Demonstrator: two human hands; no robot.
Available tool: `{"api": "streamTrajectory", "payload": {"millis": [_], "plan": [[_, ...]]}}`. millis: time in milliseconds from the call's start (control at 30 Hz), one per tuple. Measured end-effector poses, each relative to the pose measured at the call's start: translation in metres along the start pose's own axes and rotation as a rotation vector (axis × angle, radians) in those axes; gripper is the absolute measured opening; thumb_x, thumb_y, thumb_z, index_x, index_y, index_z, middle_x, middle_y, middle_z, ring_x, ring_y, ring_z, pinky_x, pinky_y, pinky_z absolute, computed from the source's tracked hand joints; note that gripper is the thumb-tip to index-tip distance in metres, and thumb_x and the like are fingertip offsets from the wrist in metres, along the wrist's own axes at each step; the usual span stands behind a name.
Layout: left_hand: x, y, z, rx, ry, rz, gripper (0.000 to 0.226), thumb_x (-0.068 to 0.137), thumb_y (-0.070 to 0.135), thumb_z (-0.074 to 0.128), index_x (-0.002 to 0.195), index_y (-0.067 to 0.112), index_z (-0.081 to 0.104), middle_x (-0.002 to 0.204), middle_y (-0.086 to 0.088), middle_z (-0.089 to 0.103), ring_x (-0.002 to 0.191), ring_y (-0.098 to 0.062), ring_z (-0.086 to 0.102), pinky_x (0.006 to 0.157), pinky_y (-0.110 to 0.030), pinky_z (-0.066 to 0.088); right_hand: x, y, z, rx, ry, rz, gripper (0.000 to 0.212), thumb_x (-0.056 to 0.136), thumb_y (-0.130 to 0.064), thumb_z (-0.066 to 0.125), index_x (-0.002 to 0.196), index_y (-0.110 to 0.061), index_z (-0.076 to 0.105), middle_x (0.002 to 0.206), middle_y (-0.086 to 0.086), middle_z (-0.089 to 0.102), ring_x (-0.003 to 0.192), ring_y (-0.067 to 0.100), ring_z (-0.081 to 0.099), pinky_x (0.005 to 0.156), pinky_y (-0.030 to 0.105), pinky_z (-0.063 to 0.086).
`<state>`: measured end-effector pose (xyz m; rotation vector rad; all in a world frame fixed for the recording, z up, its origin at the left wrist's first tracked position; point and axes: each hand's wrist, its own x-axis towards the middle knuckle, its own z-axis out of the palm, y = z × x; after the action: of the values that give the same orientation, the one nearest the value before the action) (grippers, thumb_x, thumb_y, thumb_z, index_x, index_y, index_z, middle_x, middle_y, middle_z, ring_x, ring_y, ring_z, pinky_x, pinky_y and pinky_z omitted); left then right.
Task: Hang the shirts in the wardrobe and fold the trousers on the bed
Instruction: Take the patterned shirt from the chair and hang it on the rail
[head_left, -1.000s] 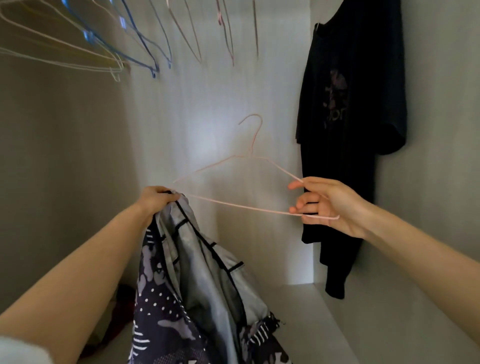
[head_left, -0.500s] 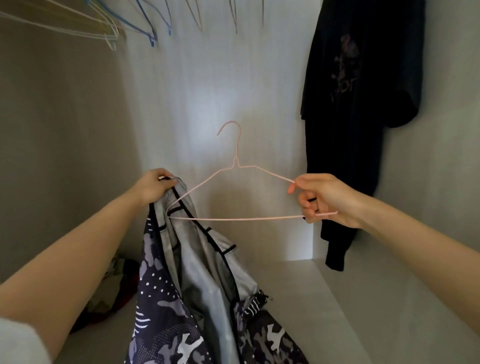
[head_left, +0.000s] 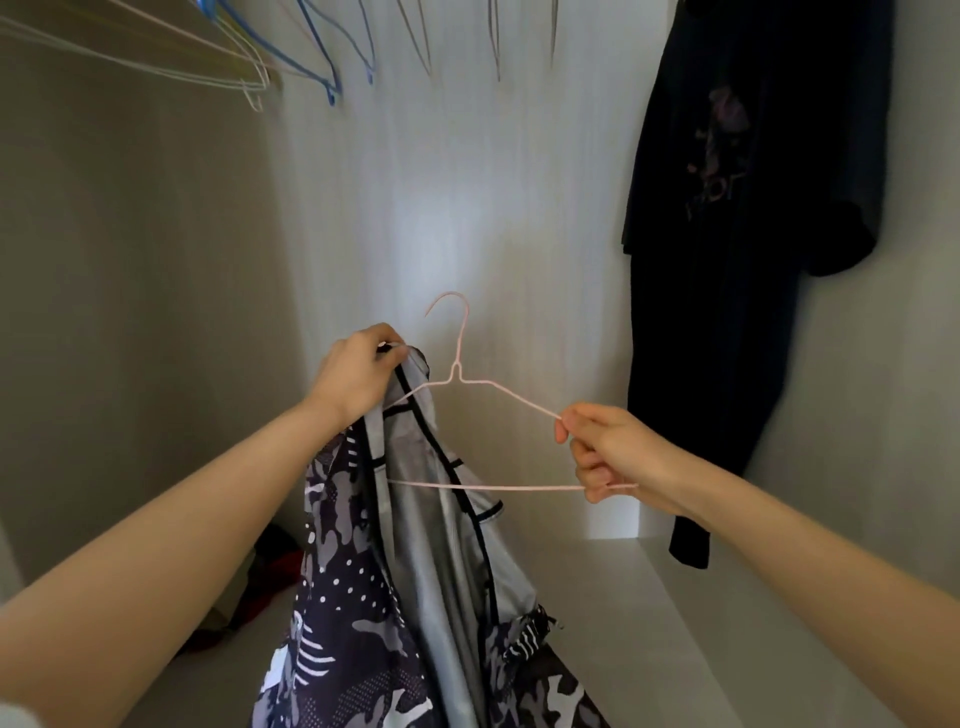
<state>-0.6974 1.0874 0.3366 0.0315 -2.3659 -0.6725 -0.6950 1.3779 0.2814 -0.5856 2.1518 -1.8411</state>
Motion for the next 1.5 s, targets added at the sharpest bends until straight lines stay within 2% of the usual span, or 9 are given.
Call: {"api": "streamTrajectory", "payload": {"millis": [333, 500, 600, 700, 867, 1033, 1200, 1400, 1500], "plan": [[-0.015, 0.031, -0.012, -0.173, 0.093, -0.096, 0.011, 0.091, 0.019, 0.065, 0.099, 0.011, 0.065, 0.094, -0.004, 0.066, 0.090, -0.022, 0.060, 0.068, -0.022, 0.046, 0.010, 0.019, 0.006, -0.084, 0.221, -0.161, 0.028, 0.101, -0.013, 0.042, 0.079, -0.008, 0.057, 0.051, -0.001, 0.028, 0.041, 0.011, 0.029, 0.041, 0.027, 0.041], [-0.032, 0.040, -0.012, -0.220, -0.402, -0.429, 0.025, 0.093, 0.024, 0.064, 0.111, 0.007, 0.057, 0.101, -0.012, 0.064, 0.084, -0.026, 0.065, 0.061, -0.034, 0.055, 0.001, 0.022, 0.001, 0.089, 0.218, -0.284, 0.027, 0.102, -0.011, 0.043, 0.079, -0.002, 0.054, 0.049, -0.002, 0.026, 0.039, 0.009, 0.026, 0.038, 0.028, 0.048], [-0.036, 0.046, -0.016, 0.104, -0.456, -0.270, 0.039, 0.097, 0.046, 0.051, 0.104, 0.008, 0.058, 0.099, -0.008, 0.061, 0.077, -0.026, 0.068, 0.055, -0.032, 0.056, 0.000, 0.027, 0.001, 0.143, 0.181, -0.338, 0.028, 0.101, -0.010, 0.043, 0.077, -0.001, 0.052, 0.048, -0.001, 0.024, 0.039, 0.010, 0.022, 0.039, 0.030, 0.049], [-0.030, 0.036, -0.019, 0.528, -0.246, 0.019, 0.054, 0.095, 0.060, 0.041, 0.100, 0.011, 0.066, 0.113, -0.006, 0.049, 0.105, -0.032, 0.056, 0.087, -0.038, 0.047, 0.000, 0.035, -0.002, 0.214, 0.158, -0.353, 0.029, 0.101, -0.010, 0.043, 0.074, -0.001, 0.051, 0.048, -0.002, 0.021, 0.039, 0.011, 0.020, 0.040, 0.031, 0.049], [-0.027, 0.014, -0.014, 0.103, -0.307, 0.106, 0.032, 0.095, 0.044, 0.056, 0.100, 0.013, 0.052, 0.075, -0.004, 0.058, 0.070, -0.020, 0.051, 0.068, -0.033, 0.039, -0.004, 0.043, -0.004, 0.275, 0.132, -0.363, 0.029, 0.100, -0.008, 0.044, 0.073, 0.000, 0.051, 0.047, 0.000, 0.019, 0.037, 0.012, 0.019, 0.039, 0.028, 0.048], [-0.034, 0.003, -0.004, -0.052, -0.152, 0.103, 0.022, 0.094, 0.028, 0.064, 0.073, 0.023, 0.060, 0.064, 0.000, 0.054, 0.062, -0.015, 0.045, 0.060, -0.019, 0.036, 0.008, 0.053, -0.010, -0.125, 0.475, -0.418, 0.027, 0.092, -0.014, 0.062, 0.071, 0.003, 0.059, 0.053, 0.012, 0.043, 0.049, 0.020, 0.042, 0.049, 0.038, 0.048], [-0.037, -0.006, -0.001, 0.020, 0.011, -0.022, 0.018, 0.093, 0.027, 0.065, 0.086, 0.011, 0.071, 0.071, -0.006, 0.062, 0.071, -0.021, 0.053, 0.062, -0.027, 0.034, 0.009, 0.073, -0.016, -0.612, 0.708, -0.329, 0.023, 0.084, -0.001, 0.058, 0.104, -0.011, 0.062, 0.108, 0.007, 0.055, 0.093, 0.023, 0.055, 0.088, 0.038, 0.047], [-0.037, -0.004, 0.005, -0.004, 0.073, -0.046, 0.017, 0.091, 0.027, 0.067, 0.096, 0.011, 0.070, 0.083, -0.005, 0.064, 0.081, -0.022, 0.056, 0.070, -0.026, 0.035, 0.005, 0.112, 0.037, -0.690, 0.299, -0.139, 0.006, 0.096, -0.014, 0.054, 0.095, -0.015, 0.060, 0.089, -0.002, 0.060, 0.085, 0.018, 0.058, 0.077, 0.026, 0.046], [-0.037, 0.001, 0.004, -0.058, 0.093, -0.041, 0.015, 0.091, 0.029, 0.068, 0.098, 0.016, 0.065, 0.075, -0.001, 0.060, 0.074, -0.019, 0.053, 0.062, -0.028, 0.036, 0.011, 0.134, 0.065, -0.598, 0.054, 0.033, 0.030, 0.096, -0.037, 0.054, 0.084, -0.010, 0.061, 0.072, 0.002, 0.057, 0.067, 0.018, 0.055, 0.073, 0.036, 0.049]]}}
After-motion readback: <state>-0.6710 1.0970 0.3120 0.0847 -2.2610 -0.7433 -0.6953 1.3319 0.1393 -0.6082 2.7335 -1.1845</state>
